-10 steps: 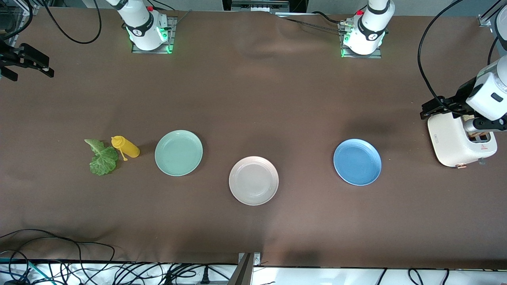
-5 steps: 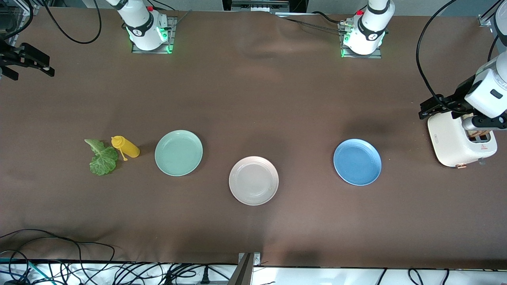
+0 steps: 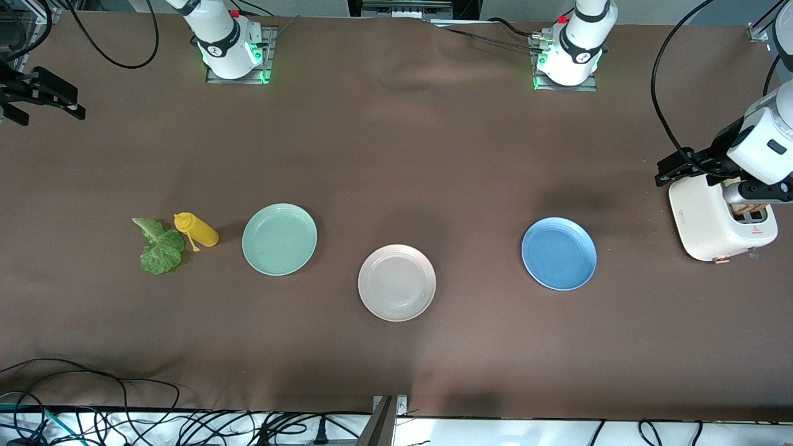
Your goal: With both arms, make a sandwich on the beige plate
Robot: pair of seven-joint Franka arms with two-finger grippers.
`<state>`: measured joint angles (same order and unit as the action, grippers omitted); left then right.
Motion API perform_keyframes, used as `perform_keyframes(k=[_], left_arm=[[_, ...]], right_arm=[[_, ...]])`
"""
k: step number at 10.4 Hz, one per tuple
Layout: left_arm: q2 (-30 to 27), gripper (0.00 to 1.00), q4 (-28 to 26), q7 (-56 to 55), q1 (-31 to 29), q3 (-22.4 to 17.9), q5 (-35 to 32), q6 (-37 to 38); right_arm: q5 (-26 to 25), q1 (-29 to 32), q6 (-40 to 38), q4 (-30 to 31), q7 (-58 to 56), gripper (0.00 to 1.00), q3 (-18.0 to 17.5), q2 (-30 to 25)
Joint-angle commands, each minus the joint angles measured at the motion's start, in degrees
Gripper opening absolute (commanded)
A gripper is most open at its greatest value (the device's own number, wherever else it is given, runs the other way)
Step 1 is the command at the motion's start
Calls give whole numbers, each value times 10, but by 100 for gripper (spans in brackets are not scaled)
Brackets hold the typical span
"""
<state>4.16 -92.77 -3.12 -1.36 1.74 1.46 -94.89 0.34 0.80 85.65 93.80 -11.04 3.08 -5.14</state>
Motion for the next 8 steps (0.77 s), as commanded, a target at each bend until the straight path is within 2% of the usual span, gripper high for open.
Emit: perform_keyframes(k=[1,8], left_arm=[[1,100,9,11,-5,0,14,8],[5,100,9,7,-4,0,13,9]], right_arm=[[-2,4,-14,-15,5,100,-2,5],[-6,4,-14,-15,5,100,-2,5]])
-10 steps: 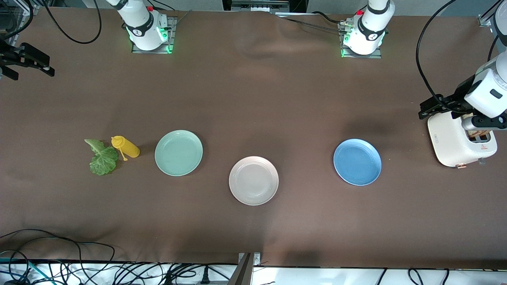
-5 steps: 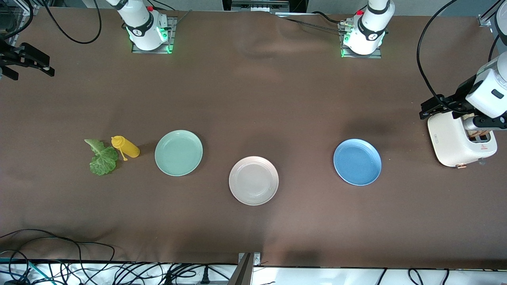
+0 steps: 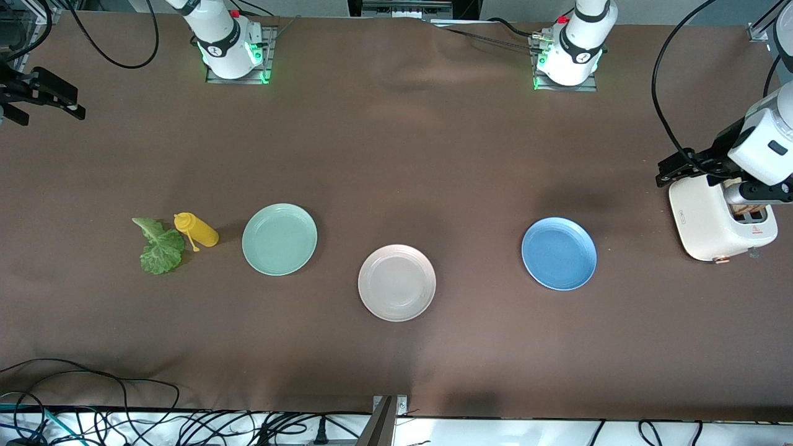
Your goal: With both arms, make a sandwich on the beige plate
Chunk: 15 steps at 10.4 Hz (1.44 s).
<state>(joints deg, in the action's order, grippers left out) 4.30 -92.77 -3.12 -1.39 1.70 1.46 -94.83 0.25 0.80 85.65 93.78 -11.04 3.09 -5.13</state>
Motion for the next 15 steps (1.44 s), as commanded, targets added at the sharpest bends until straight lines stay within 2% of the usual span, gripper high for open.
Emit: perform_keyframes(k=[1,15], left_arm=[[2,100,9,7,-3,1,13,10],[9,100,9,14,-9,-1,14,8]], right_arm=[[-5,3,-14,-16,5,100,-2,5],[-8,3,-13,-16,5,100,-3,5]])
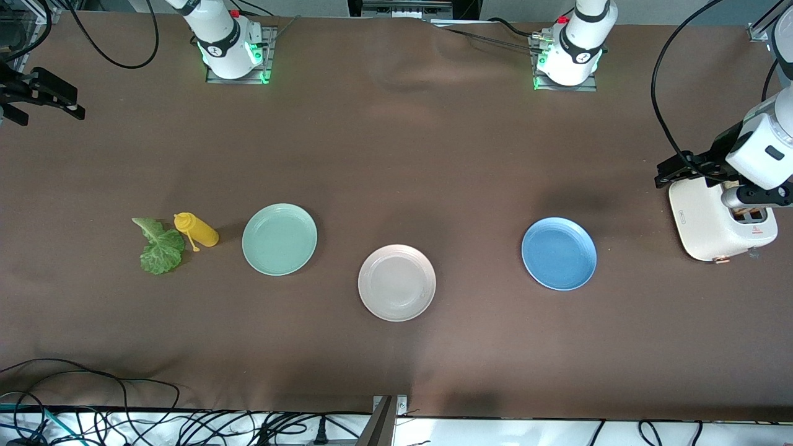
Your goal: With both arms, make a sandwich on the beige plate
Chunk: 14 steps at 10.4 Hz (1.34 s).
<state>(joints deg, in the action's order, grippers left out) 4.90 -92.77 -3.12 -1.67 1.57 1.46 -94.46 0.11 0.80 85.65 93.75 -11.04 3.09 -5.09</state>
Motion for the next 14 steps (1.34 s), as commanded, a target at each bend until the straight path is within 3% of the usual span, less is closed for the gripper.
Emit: perform_keyframes(k=[1,14], left_arm=[[5,100,9,14,-6,0,14,4],[11,100,9,14,-1,1,14,3]], right_arm=[[-6,3,-13,-15,5,100,-3,5],[-15,3,-13,-18,5,100,-4,5]])
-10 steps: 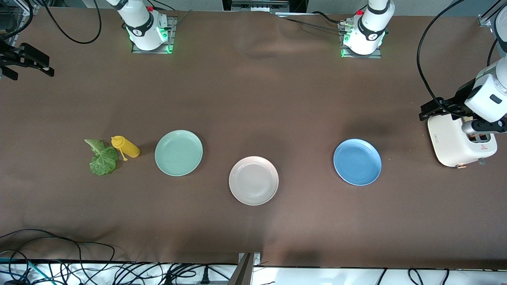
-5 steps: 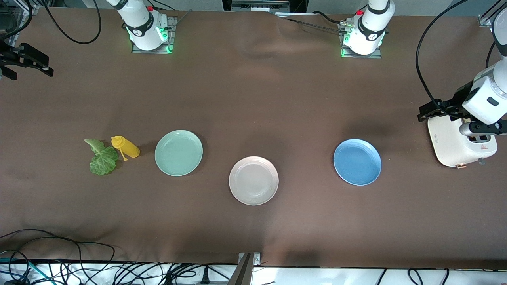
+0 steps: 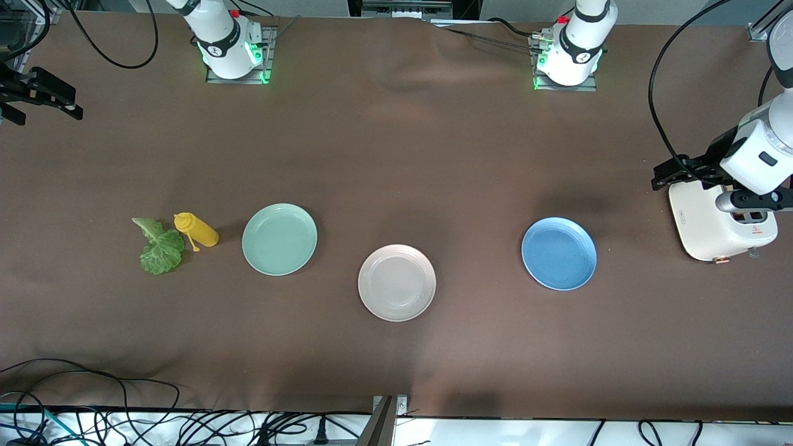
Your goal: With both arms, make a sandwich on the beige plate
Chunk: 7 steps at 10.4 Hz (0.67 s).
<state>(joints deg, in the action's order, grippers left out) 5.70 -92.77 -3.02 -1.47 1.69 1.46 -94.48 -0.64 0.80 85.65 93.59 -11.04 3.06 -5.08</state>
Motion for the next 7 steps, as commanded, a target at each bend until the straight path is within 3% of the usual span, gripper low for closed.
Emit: perform_keyframes(k=[1,7], left_arm=[[3,100,9,14,-4,0,15,3],[10,100,9,14,-3,0,14,3]], right_arm=[[-8,3,-13,-17,5,100,-4,5],[-15,2,-13,-17,4,100,-6,5]])
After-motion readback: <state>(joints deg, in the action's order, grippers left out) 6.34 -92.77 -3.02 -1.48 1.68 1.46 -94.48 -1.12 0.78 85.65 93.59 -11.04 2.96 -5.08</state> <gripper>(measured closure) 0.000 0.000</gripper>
